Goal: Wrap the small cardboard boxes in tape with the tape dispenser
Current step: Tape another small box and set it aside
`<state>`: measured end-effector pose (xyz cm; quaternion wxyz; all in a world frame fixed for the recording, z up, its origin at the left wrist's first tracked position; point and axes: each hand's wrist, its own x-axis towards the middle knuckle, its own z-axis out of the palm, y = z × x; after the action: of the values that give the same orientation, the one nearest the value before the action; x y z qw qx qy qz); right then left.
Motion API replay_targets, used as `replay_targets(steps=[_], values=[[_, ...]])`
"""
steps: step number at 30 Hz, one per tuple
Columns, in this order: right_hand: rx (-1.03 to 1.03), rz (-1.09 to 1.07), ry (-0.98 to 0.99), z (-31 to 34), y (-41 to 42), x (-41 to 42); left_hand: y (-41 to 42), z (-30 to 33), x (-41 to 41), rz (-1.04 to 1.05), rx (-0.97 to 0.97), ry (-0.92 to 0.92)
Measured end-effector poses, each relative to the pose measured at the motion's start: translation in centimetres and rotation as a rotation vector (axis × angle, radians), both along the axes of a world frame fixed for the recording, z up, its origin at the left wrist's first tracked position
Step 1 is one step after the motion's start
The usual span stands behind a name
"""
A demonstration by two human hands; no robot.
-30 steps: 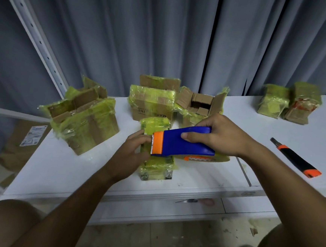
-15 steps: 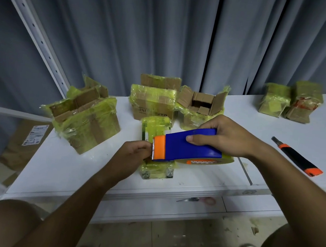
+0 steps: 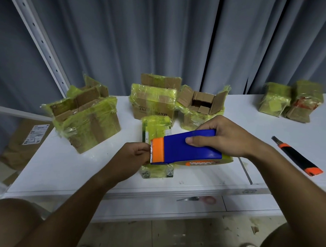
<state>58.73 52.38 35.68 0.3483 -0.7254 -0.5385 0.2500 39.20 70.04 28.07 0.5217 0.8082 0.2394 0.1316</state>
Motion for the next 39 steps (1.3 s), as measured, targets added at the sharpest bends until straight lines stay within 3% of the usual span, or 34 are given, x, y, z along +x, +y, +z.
replay_targets(steps=[10, 18, 27, 39], values=[[-0.014, 0.017, 0.026, -0.1, 0.3, -0.2, -0.1, 0.0, -0.4, 0.056, 0.007, -0.019], [-0.05, 0.034, 0.081, -0.8, -0.2, 0.4, -0.2, -0.3, -1.3, 0.043, 0.179, 0.049], [-0.069, 0.021, 0.095, -0.4, -1.5, 1.7, -0.1, -0.6, -1.9, 0.13, 0.195, 0.12], [-0.096, 0.009, -0.026, -1.0, -0.5, 0.4, -0.2, -1.5, -1.6, 0.22, 0.315, 0.22]])
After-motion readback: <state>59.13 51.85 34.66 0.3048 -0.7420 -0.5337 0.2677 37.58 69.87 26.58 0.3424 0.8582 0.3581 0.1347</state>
